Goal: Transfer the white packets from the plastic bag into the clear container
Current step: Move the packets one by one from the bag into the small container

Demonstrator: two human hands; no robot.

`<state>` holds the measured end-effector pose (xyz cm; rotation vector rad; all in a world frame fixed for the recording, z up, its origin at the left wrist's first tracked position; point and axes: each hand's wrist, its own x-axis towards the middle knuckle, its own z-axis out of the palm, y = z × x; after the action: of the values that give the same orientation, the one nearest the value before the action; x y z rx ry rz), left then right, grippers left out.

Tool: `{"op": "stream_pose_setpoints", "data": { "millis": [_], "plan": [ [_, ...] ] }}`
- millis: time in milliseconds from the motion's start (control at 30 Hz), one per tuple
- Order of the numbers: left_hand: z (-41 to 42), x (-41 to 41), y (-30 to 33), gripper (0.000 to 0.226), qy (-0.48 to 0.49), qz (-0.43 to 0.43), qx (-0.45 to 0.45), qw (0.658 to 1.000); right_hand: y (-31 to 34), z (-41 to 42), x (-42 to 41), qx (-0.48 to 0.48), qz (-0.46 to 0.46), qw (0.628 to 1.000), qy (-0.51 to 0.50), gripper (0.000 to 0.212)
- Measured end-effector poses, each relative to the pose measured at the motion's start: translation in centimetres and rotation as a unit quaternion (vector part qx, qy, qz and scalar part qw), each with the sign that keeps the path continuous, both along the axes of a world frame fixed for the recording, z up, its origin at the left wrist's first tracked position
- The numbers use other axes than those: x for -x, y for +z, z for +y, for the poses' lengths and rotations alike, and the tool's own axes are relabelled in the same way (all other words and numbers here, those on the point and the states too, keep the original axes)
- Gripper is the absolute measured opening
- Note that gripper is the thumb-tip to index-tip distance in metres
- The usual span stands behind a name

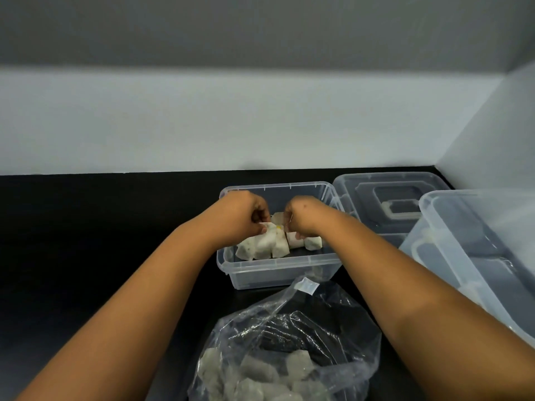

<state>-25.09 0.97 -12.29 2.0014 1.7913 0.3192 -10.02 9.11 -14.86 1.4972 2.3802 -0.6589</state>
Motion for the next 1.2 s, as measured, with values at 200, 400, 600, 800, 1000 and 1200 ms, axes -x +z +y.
{"op": "stream_pose_setpoints", "data": {
  "millis": [200, 400, 600, 800, 1000, 1200],
  "plan": [
    [3.0, -2.7, -1.6, 0.017, -0.025, 0.019, 0.058, 0.998, 3.6, -2.7, -3.6, -0.084, 0.111, 0.988, -0.061, 0.019],
    [5.9, -5.6, -3.6, 0.017, -0.050, 0.025, 0.140, 0.989, 5.9, -7.1, -6.9, -0.095, 0.198, 0.971, -0.095, 0.013],
    [6.8, -6.7, -5.4, 0.013, -0.038, 0.042, 0.138, 0.989, 5.7, -9.0, -8.9, -0.095, 0.245, 0.958, -0.114, 0.014],
    [6.7, -6.7, -5.2, 0.020, -0.027, 0.090, 0.102, 0.990, 5.8, -9.8, -9.9, -0.106, 0.251, 0.956, -0.111, 0.016],
    [4.5, -5.7, -2.2, 0.023, 0.017, 0.080, -0.004, 0.997, 5.9, -11.2, -10.3, -0.101, 0.255, 0.959, -0.072, 0.013],
    [-3.1, -6.4, 1.5, 0.021, 0.022, -0.016, -0.086, 0.996, 4.1, -14.0, -11.0, 0.079, 0.249, 0.965, 0.001, 0.006]
  ]
}}
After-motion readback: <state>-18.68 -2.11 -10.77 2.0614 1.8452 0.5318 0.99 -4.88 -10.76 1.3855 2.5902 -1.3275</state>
